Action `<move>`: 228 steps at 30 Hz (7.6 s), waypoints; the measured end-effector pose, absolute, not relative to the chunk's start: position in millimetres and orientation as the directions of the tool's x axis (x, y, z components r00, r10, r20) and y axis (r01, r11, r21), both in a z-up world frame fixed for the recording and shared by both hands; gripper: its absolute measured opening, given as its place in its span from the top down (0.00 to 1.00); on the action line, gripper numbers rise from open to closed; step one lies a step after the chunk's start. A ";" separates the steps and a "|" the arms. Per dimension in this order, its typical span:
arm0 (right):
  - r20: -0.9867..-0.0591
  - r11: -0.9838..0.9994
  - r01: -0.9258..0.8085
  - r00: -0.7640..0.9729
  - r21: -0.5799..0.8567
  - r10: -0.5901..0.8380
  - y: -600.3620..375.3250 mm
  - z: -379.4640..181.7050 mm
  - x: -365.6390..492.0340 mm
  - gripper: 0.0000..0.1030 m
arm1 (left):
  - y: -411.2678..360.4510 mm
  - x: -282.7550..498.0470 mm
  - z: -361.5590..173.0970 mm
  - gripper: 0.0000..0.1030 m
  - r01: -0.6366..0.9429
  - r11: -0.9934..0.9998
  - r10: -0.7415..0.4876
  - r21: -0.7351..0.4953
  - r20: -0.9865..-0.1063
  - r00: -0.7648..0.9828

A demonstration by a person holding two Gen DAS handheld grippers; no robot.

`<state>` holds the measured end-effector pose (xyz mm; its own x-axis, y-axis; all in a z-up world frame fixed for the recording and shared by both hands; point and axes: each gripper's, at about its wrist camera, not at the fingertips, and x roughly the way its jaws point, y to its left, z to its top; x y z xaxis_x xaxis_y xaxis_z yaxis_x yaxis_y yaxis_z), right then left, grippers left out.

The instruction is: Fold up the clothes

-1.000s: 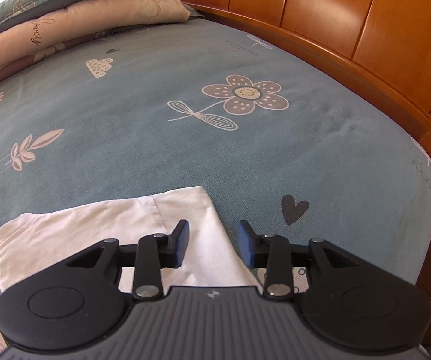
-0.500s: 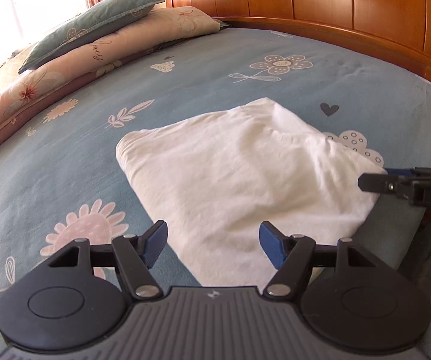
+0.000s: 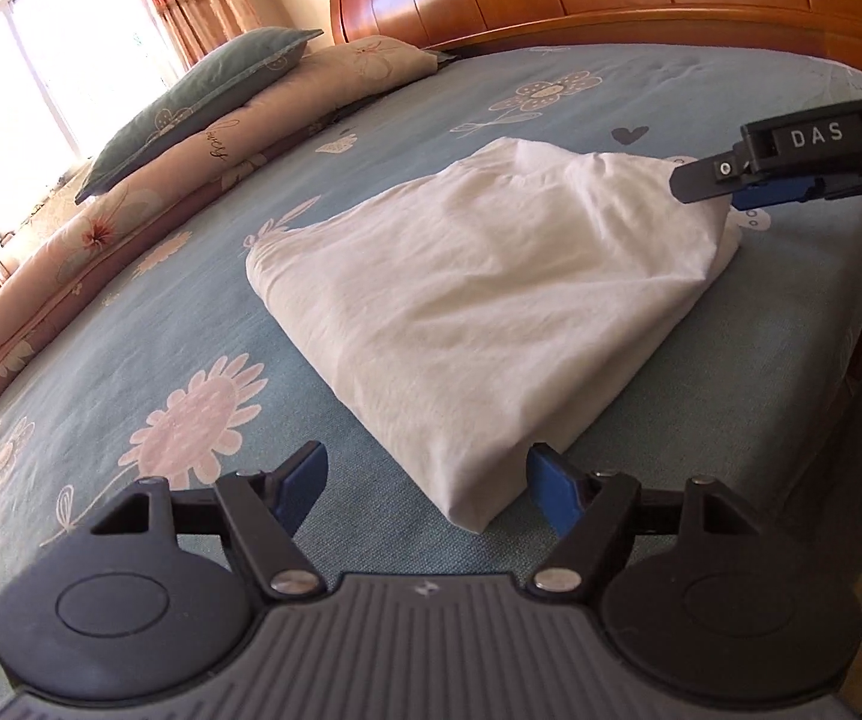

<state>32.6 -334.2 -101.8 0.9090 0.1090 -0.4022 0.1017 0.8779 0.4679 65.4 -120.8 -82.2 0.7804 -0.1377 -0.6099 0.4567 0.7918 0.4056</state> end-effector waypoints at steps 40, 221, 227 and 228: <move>-0.440 0.971 -0.077 0.881 0.224 0.172 -302.7 -51.7 82.8 0.79 | -102.4 100.8 -43.6 0.28 0.616 0.758 -0.376 0.215 -0.627 0.682; -0.467 0.992 -0.019 0.881 0.123 0.075 -275.4 -97.3 37.0 0.00 | -146.2 209.5 -29.7 0.13 0.466 0.779 -0.602 -0.420 -0.708 0.368; -0.463 0.991 -0.022 0.883 0.131 0.081 -277.0 -96.9 37.4 0.00 | -173.7 226.1 -60.2 0.13 0.422 0.805 -0.563 -0.417 -0.762 0.321; -0.462 0.990 -0.016 0.883 0.141 0.080 -279.2 -96.9 37.2 0.00 | -173.8 224.3 -63.2 0.13 0.421 0.808 -0.559 -0.413 -0.764 0.324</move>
<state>37.2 -279.2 -96.9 0.8834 0.0802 -0.4617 -0.0161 0.9898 0.1413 224.3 -173.8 -63.2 0.3240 -0.5586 -0.7635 0.4206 0.8079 -0.4127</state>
